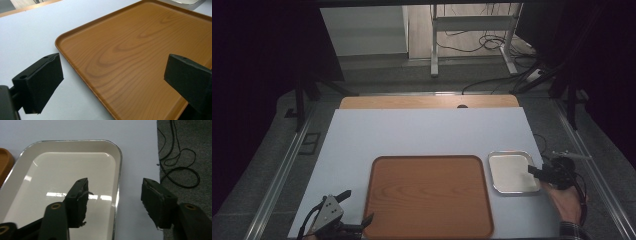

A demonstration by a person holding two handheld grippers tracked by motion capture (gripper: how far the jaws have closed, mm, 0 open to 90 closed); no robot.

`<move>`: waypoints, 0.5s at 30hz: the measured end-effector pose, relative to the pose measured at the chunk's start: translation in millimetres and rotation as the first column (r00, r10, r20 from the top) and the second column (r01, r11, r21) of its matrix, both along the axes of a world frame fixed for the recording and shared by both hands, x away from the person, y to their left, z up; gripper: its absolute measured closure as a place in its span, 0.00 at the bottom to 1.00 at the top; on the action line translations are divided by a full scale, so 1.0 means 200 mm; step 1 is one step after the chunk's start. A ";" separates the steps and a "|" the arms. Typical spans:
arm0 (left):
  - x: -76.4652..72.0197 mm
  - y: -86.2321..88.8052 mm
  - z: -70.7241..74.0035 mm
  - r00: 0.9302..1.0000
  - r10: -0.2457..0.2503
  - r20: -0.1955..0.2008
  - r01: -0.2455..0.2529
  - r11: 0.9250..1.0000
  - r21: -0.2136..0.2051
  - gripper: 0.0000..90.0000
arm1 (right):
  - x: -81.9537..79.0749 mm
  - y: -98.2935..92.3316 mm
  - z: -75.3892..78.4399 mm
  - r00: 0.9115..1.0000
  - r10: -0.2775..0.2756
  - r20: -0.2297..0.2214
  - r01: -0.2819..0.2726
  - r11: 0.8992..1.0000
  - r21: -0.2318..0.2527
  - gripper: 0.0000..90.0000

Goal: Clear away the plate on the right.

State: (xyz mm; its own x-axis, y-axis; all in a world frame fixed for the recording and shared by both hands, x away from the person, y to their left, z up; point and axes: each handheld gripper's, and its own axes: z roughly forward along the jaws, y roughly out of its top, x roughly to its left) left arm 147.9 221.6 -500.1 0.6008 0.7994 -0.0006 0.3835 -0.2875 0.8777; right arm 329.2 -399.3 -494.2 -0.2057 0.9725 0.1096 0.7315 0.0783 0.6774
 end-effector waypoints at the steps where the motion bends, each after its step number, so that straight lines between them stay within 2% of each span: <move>1: 0.00 0.00 0.00 1.000 0.000 0.000 0.000 1.000 0.000 0.02 | 0.00 0.00 0.00 1.000 0.001 -0.001 -0.001 1.000 -0.006 0.51; 7: 0.00 0.00 0.00 1.000 0.000 -0.001 0.000 1.000 0.001 0.02 | 0.03 -0.02 -0.01 1.000 0.014 -0.021 -0.014 1.000 0.000 0.68; 10: 0.00 0.00 0.00 1.000 0.000 -0.001 0.000 1.000 0.003 0.02 | 0.04 -0.02 -0.01 0.999 0.015 -0.044 -0.015 1.000 0.004 0.75; 15: 0.00 0.00 0.00 1.000 0.000 -0.001 0.000 1.000 0.004 0.02 | 0.07 -0.02 -0.03 0.995 0.021 -0.095 -0.017 0.999 0.039 0.86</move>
State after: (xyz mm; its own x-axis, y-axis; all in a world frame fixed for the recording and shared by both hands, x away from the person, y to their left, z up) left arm 148.0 221.2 -500.1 0.6008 0.7994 0.0020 0.3844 -0.2911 0.8760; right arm 343.9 -402.7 -500.7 -0.2108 0.9633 0.1661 0.7914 0.0684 0.6074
